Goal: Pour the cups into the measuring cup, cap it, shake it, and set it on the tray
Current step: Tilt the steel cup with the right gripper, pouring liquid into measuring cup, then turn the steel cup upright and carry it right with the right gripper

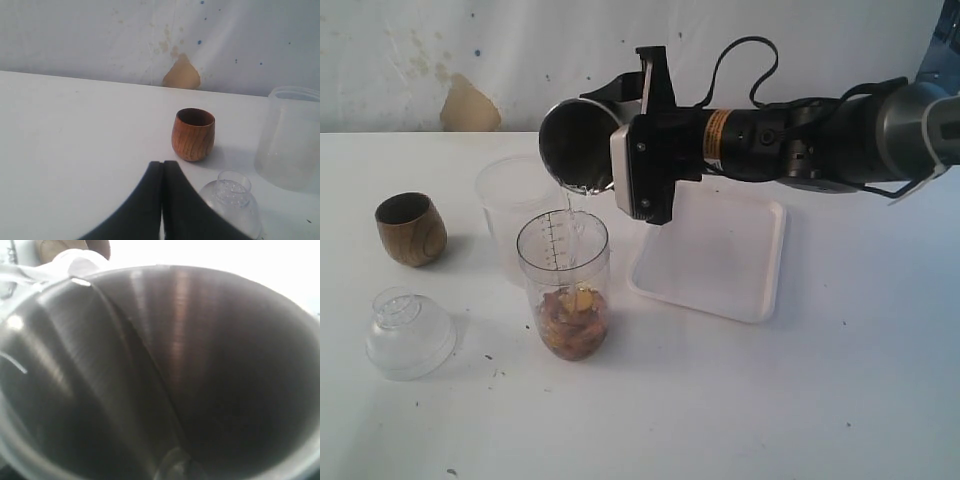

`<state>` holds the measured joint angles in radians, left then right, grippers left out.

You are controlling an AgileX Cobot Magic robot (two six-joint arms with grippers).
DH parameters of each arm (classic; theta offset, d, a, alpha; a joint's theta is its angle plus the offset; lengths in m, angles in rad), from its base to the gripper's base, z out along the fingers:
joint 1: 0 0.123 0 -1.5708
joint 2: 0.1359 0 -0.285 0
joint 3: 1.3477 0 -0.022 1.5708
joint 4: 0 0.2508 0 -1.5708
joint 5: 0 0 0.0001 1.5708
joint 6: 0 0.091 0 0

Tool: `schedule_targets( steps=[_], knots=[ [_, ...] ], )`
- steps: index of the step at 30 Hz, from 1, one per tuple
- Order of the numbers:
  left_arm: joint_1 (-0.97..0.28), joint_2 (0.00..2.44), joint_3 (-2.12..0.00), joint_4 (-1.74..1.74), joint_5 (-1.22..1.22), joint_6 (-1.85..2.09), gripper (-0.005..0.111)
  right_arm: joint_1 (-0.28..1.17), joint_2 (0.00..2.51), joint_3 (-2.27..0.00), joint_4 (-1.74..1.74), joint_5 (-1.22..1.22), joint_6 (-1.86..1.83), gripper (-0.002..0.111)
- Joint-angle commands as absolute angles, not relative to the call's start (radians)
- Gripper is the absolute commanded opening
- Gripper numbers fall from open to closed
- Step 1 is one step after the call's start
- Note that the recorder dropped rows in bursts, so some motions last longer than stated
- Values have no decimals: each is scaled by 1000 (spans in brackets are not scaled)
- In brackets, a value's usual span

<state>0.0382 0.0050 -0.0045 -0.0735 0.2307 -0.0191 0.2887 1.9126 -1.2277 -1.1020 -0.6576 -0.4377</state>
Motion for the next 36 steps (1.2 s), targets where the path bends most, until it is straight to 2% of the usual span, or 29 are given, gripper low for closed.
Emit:
schedule_targets(
  steps=[1,36],
  knots=[
    [36,0,0,-70,232,-23,0,290,1898,-1263,-1069,-690,-449,0],
    [36,0,0,-70,232,-23,0,290,1809,-1305,-1073,-651,-520,0]
  ],
)
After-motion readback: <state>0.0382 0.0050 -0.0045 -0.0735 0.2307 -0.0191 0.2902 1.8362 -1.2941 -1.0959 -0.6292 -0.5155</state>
